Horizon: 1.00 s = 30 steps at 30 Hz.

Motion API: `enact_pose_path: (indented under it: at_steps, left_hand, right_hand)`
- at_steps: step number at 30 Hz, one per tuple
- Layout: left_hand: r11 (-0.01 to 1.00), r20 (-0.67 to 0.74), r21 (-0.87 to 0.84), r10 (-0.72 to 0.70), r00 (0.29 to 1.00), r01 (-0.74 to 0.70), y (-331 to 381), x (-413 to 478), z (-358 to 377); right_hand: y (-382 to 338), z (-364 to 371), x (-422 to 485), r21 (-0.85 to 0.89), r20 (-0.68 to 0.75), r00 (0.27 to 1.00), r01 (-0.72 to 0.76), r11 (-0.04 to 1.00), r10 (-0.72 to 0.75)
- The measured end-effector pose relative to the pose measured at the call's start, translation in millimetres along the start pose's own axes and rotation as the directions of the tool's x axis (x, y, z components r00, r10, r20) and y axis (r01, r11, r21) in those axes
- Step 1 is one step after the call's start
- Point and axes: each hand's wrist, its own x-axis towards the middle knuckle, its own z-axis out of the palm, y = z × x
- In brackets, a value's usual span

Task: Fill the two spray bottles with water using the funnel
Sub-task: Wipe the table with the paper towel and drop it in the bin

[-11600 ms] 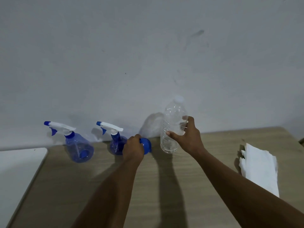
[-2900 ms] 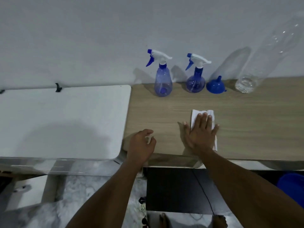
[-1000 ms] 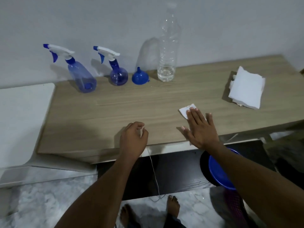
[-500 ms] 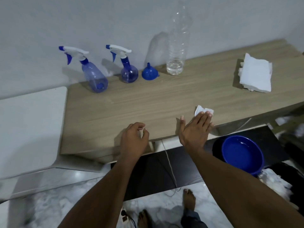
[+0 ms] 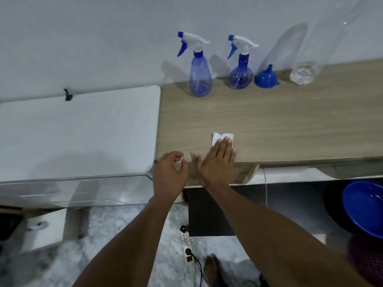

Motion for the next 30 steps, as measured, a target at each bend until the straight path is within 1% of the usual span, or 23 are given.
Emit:
enact_pose_path:
  at_steps: [4,7,9,12,14,15,16,17,18,19,21,23,25,27,28,30]
  left_hand:
    - [0.999,-0.063,0.033,-0.006,0.998,0.009,-30,2,-35]
    - [0.999,-0.103,0.044,-0.026,0.994,0.031,-51,0,-51]
    - [0.997,-0.127,0.052,-0.042,0.991,0.049,-60,-3,-55]
    - [0.997,-0.105,0.046,-0.064,0.992,0.069,-57,-9,-57]
    - [0.998,-0.067,0.042,-0.054,0.996,0.057,-53,-10,-52]
    - [0.999,-0.057,0.031,-0.035,0.998,0.037,-49,-10,-53]
    - [0.999,-0.046,0.025,-0.024,0.999,0.026,-46,-10,-53]
    - [0.999,-0.029,0.022,-0.023,0.999,0.024,-43,-9,-53]
    - [1.0,-0.015,0.021,-0.024,1.0,0.024,-39,-8,-53]
    - [0.999,-0.005,0.019,-0.025,1.0,0.025,-35,-6,-53]
    - [1.0,0.018,0.009,-0.03,0.999,0.029,-26,-3,-51]
    - [0.999,0.036,0.017,-0.032,0.999,0.032,-12,-1,-47]
    - [0.999,0.056,0.025,-0.03,0.998,0.028,6,2,-41]
    - [1.0,0.099,0.005,0.006,0.995,-0.007,26,4,-30]
    - [0.999,0.134,-0.009,0.037,0.99,-0.036,36,4,-24]
    - [0.996,0.209,-0.028,0.092,0.974,-0.089,58,3,-9]
  right_hand:
    - [-54,16,-10,0.029,0.131,0.975,0.178,0.984,-0.18]
    - [-55,16,-6,-0.004,0.209,0.931,0.308,0.951,-0.301]
    - [-40,11,1,-0.035,0.229,0.873,0.448,0.893,-0.43]
    - [-16,-4,7,-0.119,0.158,0.749,0.661,0.741,-0.643]
    - [-10,-10,11,-0.136,0.15,0.694,0.72,0.681,-0.704]
    - [-12,-18,11,-0.099,0.193,0.693,0.718,0.689,-0.695]
    - [-14,-23,11,-0.041,0.235,0.706,0.694,0.719,-0.668]
    - [-17,-31,9,0.033,0.342,0.722,0.631,0.775,-0.602]
    - [-18,-36,8,0.123,0.434,0.722,0.544,0.83,-0.538]
    - [-17,-43,7,0.214,0.492,0.722,0.442,0.871,-0.487]
    - [-10,-59,4,0.38,0.53,0.737,0.235,0.895,-0.419]
    - [4,-79,7,0.451,0.543,0.76,0.093,0.887,-0.356]
    - [26,-105,12,0.448,0.582,0.77,-0.037,0.893,-0.26]
    - [56,-132,18,0.437,0.632,0.765,-0.219,0.873,-0.125]
    - [72,-146,21,0.44,0.653,0.756,-0.318,0.84,-0.056]
    - [104,-170,25,0.484,0.672,0.739,-0.485,0.728,0.045]
